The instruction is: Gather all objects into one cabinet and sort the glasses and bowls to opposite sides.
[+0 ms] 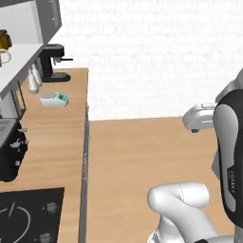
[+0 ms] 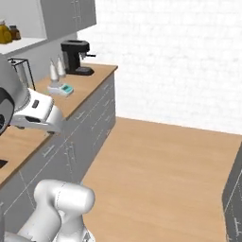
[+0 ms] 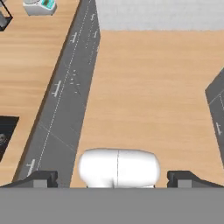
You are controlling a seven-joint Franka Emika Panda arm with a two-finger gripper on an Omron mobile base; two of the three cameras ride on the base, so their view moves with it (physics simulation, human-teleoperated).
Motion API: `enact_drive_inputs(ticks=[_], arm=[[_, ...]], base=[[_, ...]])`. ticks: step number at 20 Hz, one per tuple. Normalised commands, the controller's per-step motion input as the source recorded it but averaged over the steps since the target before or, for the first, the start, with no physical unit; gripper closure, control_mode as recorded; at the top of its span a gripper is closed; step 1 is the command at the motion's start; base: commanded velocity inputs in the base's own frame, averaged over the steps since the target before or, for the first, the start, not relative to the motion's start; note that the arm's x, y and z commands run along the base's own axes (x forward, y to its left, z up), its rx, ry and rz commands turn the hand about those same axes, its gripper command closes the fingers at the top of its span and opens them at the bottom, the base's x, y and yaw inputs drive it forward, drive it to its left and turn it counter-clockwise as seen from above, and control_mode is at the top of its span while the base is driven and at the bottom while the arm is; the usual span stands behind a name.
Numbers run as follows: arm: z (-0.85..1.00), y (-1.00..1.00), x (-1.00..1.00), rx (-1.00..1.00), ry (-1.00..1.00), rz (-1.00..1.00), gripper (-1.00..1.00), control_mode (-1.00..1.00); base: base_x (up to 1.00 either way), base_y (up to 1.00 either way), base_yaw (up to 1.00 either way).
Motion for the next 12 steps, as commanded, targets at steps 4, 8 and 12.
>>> enact_drive_inputs(ticks=[4,8,12], arm=[[0.00,0.00,0.00,0.00,0.00,0.00,-1.00,1.00],[0.00,0.00,0.00,0.00,0.00,0.00,-1.00,1.00],[0.00,0.00,0.00,0.00,0.00,0.00,-1.00,1.00]], base=[[0.95,-0.08,0.67],[0.58,-0.25,0.67],[0.32,-0.27,0.78]])
